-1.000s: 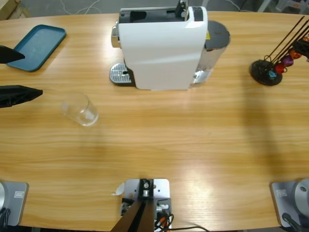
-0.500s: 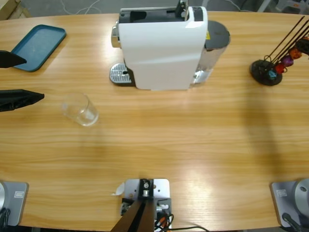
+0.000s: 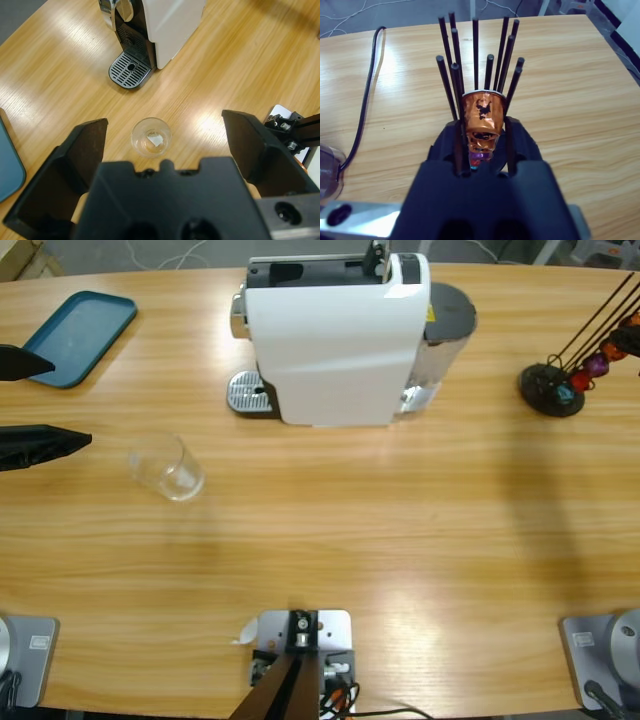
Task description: Pour coffee
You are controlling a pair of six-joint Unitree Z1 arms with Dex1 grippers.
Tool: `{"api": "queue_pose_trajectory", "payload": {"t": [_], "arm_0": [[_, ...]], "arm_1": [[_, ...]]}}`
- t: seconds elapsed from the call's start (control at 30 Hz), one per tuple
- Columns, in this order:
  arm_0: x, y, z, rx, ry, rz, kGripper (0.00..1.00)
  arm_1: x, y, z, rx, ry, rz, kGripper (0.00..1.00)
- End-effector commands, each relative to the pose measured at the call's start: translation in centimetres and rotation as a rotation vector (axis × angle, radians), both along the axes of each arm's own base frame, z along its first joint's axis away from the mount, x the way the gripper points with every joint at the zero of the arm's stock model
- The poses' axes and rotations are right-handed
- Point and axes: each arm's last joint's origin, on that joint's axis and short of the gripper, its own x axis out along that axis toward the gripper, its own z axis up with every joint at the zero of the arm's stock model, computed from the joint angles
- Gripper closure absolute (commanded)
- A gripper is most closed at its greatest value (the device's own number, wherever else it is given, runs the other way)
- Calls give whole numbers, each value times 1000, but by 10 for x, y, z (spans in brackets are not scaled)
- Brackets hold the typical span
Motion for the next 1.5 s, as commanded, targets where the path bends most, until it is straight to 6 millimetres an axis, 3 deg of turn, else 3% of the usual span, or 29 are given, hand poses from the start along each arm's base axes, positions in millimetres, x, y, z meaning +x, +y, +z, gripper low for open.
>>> {"api": "queue_pose_trajectory", "payload": {"t": [0.03, 0.3, 0.37, 0.87, 1.1, 1.13, 1.17, 1.2, 1.33, 1.4, 1.5], "arm_0": [[-1, 4, -11, 24, 39, 27, 13], [-1, 2, -13, 27, 47, 22, 13], [-2, 3, -14, 27, 48, 23, 13], [-3, 1, -16, 27, 52, 13, 13], [-3, 1, -16, 27, 53, 12, 13], [-3, 1, -16, 27, 54, 12, 13], [-3, 1, -16, 27, 54, 12, 13], [-2, 0, -16, 28, 54, 12, 13], [-1, -1, -17, 30, 58, 11, 13], [-1, -1, -17, 29, 59, 10, 13], [-2, 0, -18, 29, 58, 10, 13]], "arm_1": [[-5, -3, -9, -15, 27, -1, 740], [-7, -5, -6, -20, 17, -14, 782], [-8, -5, -5, -18, 9, -13, 860], [-10, -5, 1, -15, 1, -6, 867], [-8, -3, -1, -13, 13, 6, 832], [-7, -3, -1, -14, 12, 5, 773], [-7, -3, -1, -14, 12, 5, 650], [-7, -3, 0, -14, 11, 4, 630], [-6, -3, 0, -13, 9, 5, 619], [-4, -2, 0, -13, 10, 5, 555], [-3, -2, -1, -15, 18, 5, 620]]}}
